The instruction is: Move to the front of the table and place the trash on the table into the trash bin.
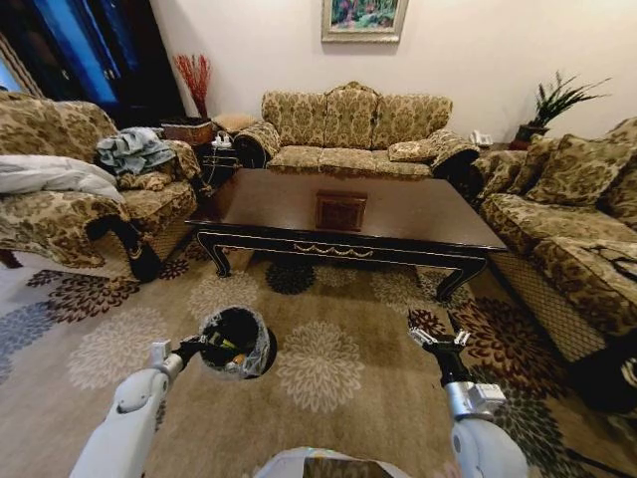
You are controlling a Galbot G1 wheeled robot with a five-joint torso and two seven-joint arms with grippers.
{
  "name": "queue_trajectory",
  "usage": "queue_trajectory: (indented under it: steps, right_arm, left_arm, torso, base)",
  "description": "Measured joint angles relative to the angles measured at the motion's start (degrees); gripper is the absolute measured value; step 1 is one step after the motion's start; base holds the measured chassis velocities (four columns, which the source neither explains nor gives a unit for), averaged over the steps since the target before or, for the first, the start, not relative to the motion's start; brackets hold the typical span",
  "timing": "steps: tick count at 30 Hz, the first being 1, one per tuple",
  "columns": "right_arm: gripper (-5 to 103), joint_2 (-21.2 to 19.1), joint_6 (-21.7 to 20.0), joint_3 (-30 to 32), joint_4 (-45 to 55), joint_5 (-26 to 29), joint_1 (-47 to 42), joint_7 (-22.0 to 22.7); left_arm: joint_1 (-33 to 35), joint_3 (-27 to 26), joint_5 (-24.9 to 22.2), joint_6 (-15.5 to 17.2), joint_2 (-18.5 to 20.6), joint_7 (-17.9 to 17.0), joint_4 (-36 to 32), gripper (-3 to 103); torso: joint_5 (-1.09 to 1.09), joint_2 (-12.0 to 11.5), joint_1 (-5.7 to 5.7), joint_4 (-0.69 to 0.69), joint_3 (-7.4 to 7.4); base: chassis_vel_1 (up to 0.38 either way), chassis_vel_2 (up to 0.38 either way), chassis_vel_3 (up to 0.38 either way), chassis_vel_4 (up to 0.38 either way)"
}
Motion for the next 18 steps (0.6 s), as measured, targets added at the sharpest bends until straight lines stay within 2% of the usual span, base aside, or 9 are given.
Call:
queue_trajectory:
  steps: [5, 8, 12, 18]
  right_arm:
    - [100, 1.2, 0.8, 2.1, 0.0, 0.1, 0.4, -0.2]
    - [100, 2.5, 2.4, 2.2, -0.7, 0.6, 0.4, -1.0]
    - [100, 2.3, 3.6, 2.2, -1.8, 2.2, 0.3, -1.4]
    - [100, 0.5, 3.3, 3.2, -3.9, 3.7, 1.8, -1.5]
  left_arm:
    - [-0.8, -0.2, 0.6, 0.5, 1.0, -0.2, -0.4, 2]
    - [0.2, -0.6, 1.4, 2.6, 2.6, -1.3, -4.3, 2]
    - [3.1, -1.0, 2.2, 4.8, 3.7, -1.8, -8.4, 2]
    - [4.7, -2.7, 1.2, 4.2, 4.4, -1.3, -9.7, 2]
  torso:
    - [0.02, -1.1, -0.44, 0.01, -0.68]
    - [0.04, -2.2, -0.83, 0.0, -1.33]
    - [0.03, -3.0, -1.2, 0.01, -1.85]
    - [0.01, -4.3, -1.67, 0.01, -2.65]
  base:
    - [0.0, 0.0, 0.0, 0.0]
    - [0.0, 0.0, 0.0, 0.0]
    - [0.0, 0.0, 0.0, 0.0]
    - [0.0, 0.0, 0.0, 0.0]
